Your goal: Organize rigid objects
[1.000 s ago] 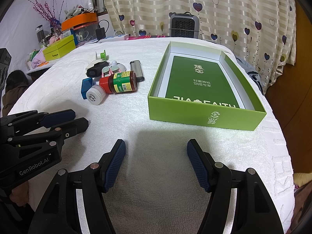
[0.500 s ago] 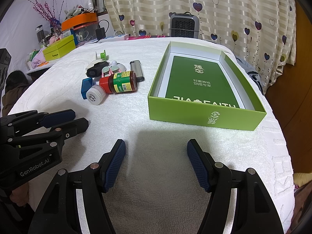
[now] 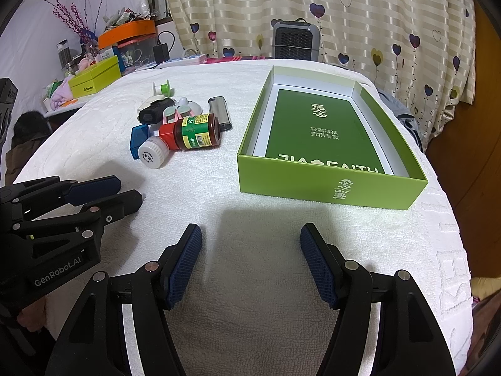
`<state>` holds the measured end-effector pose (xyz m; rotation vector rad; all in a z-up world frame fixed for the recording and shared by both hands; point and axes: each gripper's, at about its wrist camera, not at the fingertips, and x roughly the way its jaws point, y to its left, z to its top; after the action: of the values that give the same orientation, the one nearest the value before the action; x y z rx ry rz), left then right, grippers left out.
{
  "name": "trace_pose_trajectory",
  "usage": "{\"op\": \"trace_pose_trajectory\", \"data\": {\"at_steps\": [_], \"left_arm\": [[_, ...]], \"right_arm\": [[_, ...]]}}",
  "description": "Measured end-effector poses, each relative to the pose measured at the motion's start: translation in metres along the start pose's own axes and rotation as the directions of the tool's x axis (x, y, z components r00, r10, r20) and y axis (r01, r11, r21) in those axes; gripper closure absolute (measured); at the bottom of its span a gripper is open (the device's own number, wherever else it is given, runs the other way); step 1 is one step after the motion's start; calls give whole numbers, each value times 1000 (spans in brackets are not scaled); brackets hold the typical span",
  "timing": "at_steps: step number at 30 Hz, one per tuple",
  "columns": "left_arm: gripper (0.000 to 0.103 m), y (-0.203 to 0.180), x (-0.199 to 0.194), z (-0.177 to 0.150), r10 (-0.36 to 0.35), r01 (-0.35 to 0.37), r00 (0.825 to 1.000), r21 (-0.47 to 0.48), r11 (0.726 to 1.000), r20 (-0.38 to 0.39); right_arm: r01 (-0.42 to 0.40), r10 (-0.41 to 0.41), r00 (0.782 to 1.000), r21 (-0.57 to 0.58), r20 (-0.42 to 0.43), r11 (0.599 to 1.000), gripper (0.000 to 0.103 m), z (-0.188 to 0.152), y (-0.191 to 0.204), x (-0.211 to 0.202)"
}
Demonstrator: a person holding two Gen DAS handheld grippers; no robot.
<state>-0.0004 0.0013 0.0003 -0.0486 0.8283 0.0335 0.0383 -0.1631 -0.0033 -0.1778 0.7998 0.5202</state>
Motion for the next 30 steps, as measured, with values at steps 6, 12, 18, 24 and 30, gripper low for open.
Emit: {"op": "trace_pose_trajectory", "data": {"at_steps": [6,12,18,24,30], "left_arm": [[72,2,-1,-2,-5,5,1000,3,1000,-5],[72,2,-9,1,5,-5,1000,-7,1000,29],[72,19,-23,2,-14,16,998,-35,999,57],[72,31,-28,4,-26,30,998,-51,998,62],[72,49,-29,7,-36,41,997,-72,997,65]], "right_arm": [[-6,6,1000,-4,-11,1000,37,2,-1,-1],[-19,19,1000,-5,-20,1000,37,1,2,-7],[-46,46,999,-30,1,998,37,4,16,-16],[-91,92,996,-73,8,993,37,11,35,-19],[-131,131,991,-97,-2,987,37,22,50,-15]]}}
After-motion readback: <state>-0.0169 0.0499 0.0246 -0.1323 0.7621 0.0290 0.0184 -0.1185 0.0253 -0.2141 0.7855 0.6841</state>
